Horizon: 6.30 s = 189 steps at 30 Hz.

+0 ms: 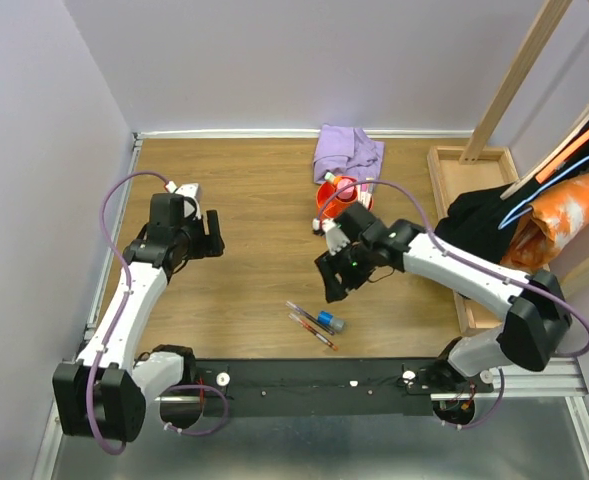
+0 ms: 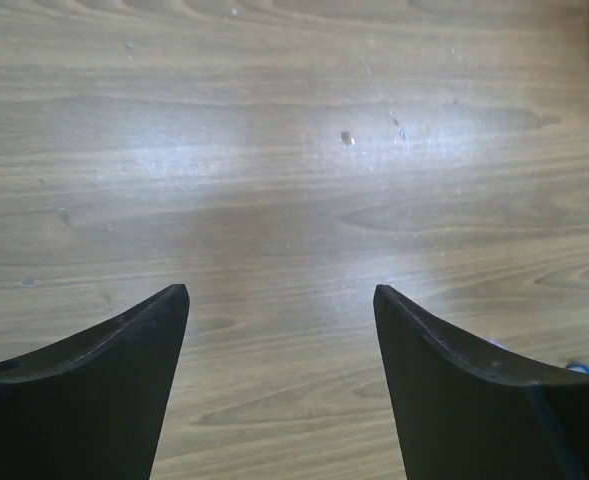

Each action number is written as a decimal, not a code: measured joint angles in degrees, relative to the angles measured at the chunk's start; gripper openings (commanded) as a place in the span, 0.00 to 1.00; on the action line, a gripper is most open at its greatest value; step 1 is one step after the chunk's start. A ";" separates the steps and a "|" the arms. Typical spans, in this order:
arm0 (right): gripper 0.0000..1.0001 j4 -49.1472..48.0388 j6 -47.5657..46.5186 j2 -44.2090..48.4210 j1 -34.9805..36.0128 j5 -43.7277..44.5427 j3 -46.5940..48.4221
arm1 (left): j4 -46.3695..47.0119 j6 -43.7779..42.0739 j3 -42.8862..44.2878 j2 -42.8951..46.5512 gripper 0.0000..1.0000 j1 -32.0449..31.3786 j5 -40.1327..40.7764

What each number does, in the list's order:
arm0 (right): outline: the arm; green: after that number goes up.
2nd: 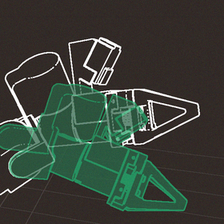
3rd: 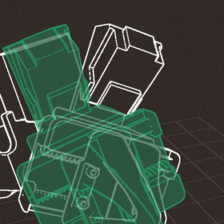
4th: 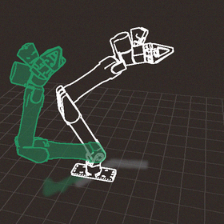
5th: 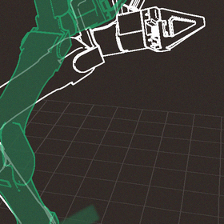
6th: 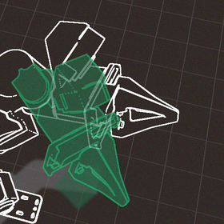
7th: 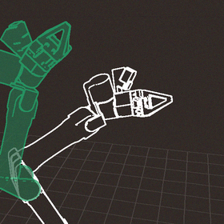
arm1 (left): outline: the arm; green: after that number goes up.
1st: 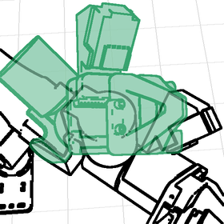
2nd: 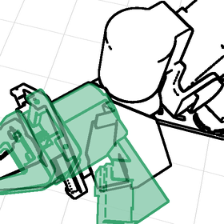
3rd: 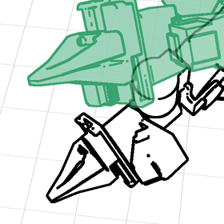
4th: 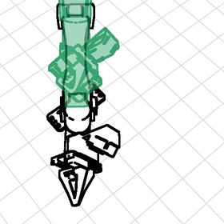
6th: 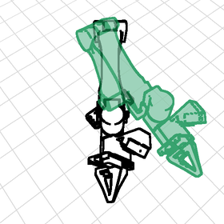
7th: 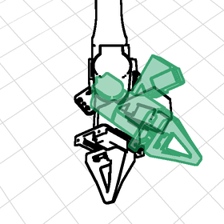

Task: Sort the stationery into containers
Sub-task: Pick up the stationery from the center of the board, then place the stationery in the storage box, then pick up the pen from the center of the board.

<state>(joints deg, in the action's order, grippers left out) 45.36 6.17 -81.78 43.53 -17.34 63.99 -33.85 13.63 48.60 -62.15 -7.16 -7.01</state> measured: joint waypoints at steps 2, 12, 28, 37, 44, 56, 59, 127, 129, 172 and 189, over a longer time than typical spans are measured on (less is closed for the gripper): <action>0.70 -2.32 1.14 -1.55 2.86 0.94 -1.44 | 0.98 -0.15 -0.57 2.47 0.86 1.20 0.13; 0.66 -9.75 3.04 -7.08 13.62 4.68 -7.39 | 0.98 -0.31 -1.29 6.40 0.88 5.09 -0.07; 0.61 -13.53 -0.09 -11.26 14.12 9.05 -7.37 | 2.25 1.73 -3.10 8.17 0.89 6.05 -3.21; 0.57 -14.43 -1.46 -12.85 14.12 11.15 -7.37 | 3.13 2.95 -3.58 8.04 0.89 6.29 -4.70; 0.29 -14.47 -2.29 -13.90 14.12 11.50 -7.13 | 3.50 3.45 -4.09 8.02 0.90 6.67 -5.73; 0.01 -10.45 -7.89 -9.57 13.81 19.54 1.14 | 2.58 5.31 -0.74 3.08 0.90 7.85 -8.11; 0.01 -11.19 -9.27 -6.82 11.26 22.16 5.38 | 2.71 6.62 1.68 1.03 0.90 7.85 -9.09; 0.51 -79.95 -21.53 -5.44 -13.00 7.69 -22.93 | -0.17 0.31 19.43 -23.65 0.88 7.78 -10.14; 0.52 -79.41 -21.49 -3.82 -13.00 7.67 -22.93 | -0.13 0.31 19.41 -23.56 0.88 7.80 -10.14; 0.52 -19.06 -5.35 -4.02 -6.27 18.95 6.49 | -4.37 -33.83 4.90 -1.46 0.68 -21.20 -24.28; 0.50 -17.09 -9.01 -1.20 7.91 7.89 -6.21 | 3.50 -24.98 1.60 -8.52 0.78 -4.39 -14.73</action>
<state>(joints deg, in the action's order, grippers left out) 28.27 -2.83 -82.98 51.44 -9.45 57.78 -30.35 -11.35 50.19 -70.67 -11.55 -21.74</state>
